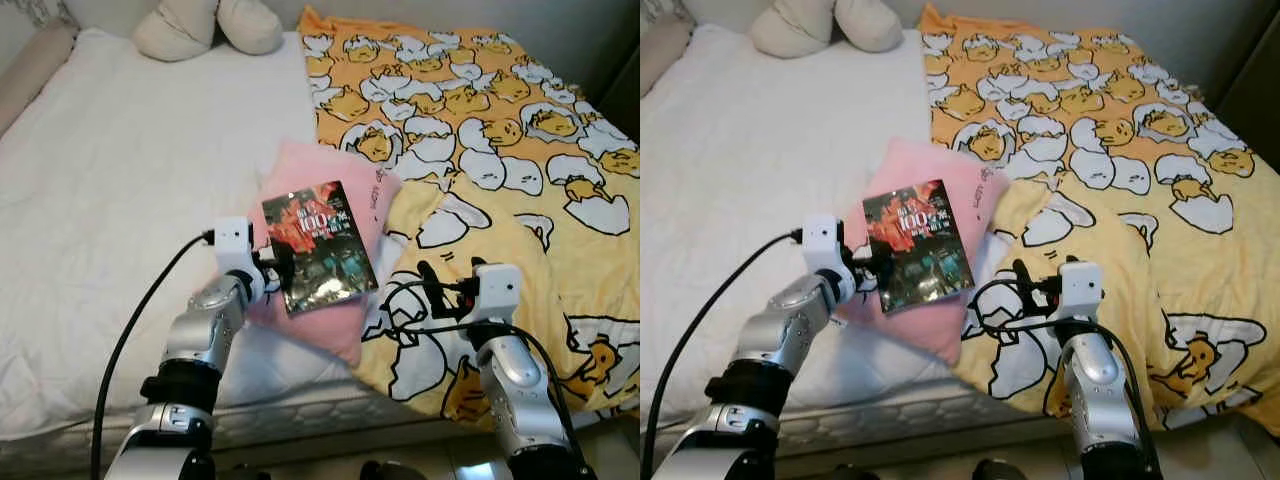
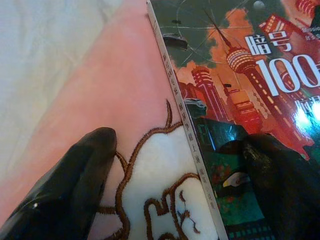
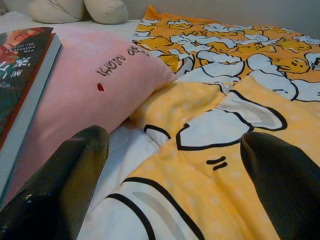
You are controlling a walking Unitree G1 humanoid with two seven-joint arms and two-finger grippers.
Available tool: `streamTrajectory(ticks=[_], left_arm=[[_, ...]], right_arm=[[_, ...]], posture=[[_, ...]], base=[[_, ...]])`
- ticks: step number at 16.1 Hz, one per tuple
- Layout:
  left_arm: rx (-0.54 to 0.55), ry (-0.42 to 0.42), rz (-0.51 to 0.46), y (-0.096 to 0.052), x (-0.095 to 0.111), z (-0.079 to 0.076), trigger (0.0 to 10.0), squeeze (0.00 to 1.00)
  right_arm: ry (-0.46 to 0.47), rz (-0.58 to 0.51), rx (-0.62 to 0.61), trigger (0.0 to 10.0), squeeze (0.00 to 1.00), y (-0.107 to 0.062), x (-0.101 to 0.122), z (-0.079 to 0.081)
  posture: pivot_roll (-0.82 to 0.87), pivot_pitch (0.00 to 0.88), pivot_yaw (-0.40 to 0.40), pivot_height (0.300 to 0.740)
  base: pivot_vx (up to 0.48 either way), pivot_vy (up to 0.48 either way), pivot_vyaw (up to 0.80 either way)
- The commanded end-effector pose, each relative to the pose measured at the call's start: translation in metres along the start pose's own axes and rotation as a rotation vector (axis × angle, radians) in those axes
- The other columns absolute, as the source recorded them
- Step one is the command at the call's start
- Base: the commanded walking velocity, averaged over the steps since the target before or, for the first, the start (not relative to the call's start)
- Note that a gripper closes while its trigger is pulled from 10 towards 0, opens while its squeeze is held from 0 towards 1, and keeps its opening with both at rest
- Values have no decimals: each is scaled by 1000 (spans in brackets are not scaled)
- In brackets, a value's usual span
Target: Clean up the room
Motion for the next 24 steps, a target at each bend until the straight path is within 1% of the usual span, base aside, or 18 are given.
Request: streamTrajectory(ticks=[1, 2, 3, 4, 5, 7, 9, 11, 13, 14, 15, 16, 17, 18, 19, 20, 21, 24], left_arm=[[-23, 29, 75, 3, -18, -5, 8235, 0], [-32, 130, 48, 6, -14, -7, 0, 0], [-19, 164, 41, 7, -12, -5, 0, 0], [-11, 160, 43, 8, -11, -2, 0, 0], [19, 143, 42, 10, -8, 5, 0, 0], [29, 132, 30, 10, -5, 10, 0, 0], [61, 159, -4, 10, 1, 15, 0, 0], [203, 355, -135, 6, 29, 34, 0, 0], [278, 405, -242, 0, 54, 45, 0, 0], [272, 419, -283, -2, 63, 43, 0, 0], [235, 443, -335, -5, 73, 37, 0, 0], [223, 454, -356, -7, 76, 34, 0, 0], [169, 373, -380, -9, 79, 27, 10000, 0], [150, 298, -370, -9, 77, 25, 10000, 0], [134, 260, -369, -10, 77, 24, 10000, 0], [124, 216, -380, -13, 77, 22, 10000, 592], [120, 221, -386, -17, 78, 21, 10000, 1000], [79, 253, -336, -24, 65, 17, 10000, 1000]], right_arm=[[-7, 5, 16, 10000, 0, 2, 1, 3], [-5, 5, 22, 10000, 0, 3, 1, 5], [-4, 4, 28, 10000, 0, 4, 1, 7], [-4, 3, 32, 10000, 0, 4, 2, 9], [-4, 1, 35, 10000, 0, 5, 2, 10], [-3, 2, 33, 10000, 0, 6, 2, 10], [-1, 3, 32, 10000, 0, 6, 1, 10], [2, 4, 34, 10000, 0, 6, 1, 12], [1, 4, 35, 10000, 0, 6, 1, 12], [1, 5, 33, 10000, 0, 6, 0, 12], [0, 6, 34, 10000, 0, 6, 0, 11], [0, 7, 34, 10000, 0, 6, 0, 11], [-2, 10, 35, 10000, 0, 6, 0, 11], [-3, 11, 35, 10000, 0, 6, -1, 11], [-3, 12, 35, 10000, 0, 6, -1, 10], [-4, 13, 35, 10000, 0, 6, -1, 10], [-5, 13, 35, 10000, 0, 6, -1, 10], [-7, 11, 36, 10000, 0, 6, -1, 8]], posture=[[-76, 34, -18, 740], [-79, 35, -19, 740], [-79, 38, -18, 740], [-82, 39, -17, 740], [-80, 39, -17, 740], [-85, 42, -12, 740], [-84, 41, -11, 740], [-81, 43, -11, 740], [-77, 43, -11, 740], [-76, 43, -11, 740], [-76, 43, -12, 740], [-76, 43, -13, 740], [-72, 41, -15, 740], [-71, 40, -15, 740], [-71, 39, -18, 740], [-70, 39, -17, 740], [-68, 37, -19, 740], [-60, 35, -26, 740]], base=[[0, 0, 0], [0, 0, 0], [0, 0, 0], [0, 0, 0], [0, 0, 0], [0, 0, 0], [0, 0, 0], [0, 0, 0], [0, 0, 0], [0, 0, 0], [0, 0, 0], [0, 0, 0], [0, 0, 0], [0, 0, 0], [0, 0, 0], [0, 0, 0], [0, 0, 0], [0, 0, 0]])
Point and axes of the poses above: a point about 5 cm out from each wrist's last joint towards the gripper, its own y axis pointing out of the wrist towards the gripper, its own x axis along the axis of the wrist's last joint, z = x × y, the point moved 4 cm from there along y, pointing out of the wrist towards the gripper, and after that the axes turned 3 degrees about y, right-handed, at the moved point
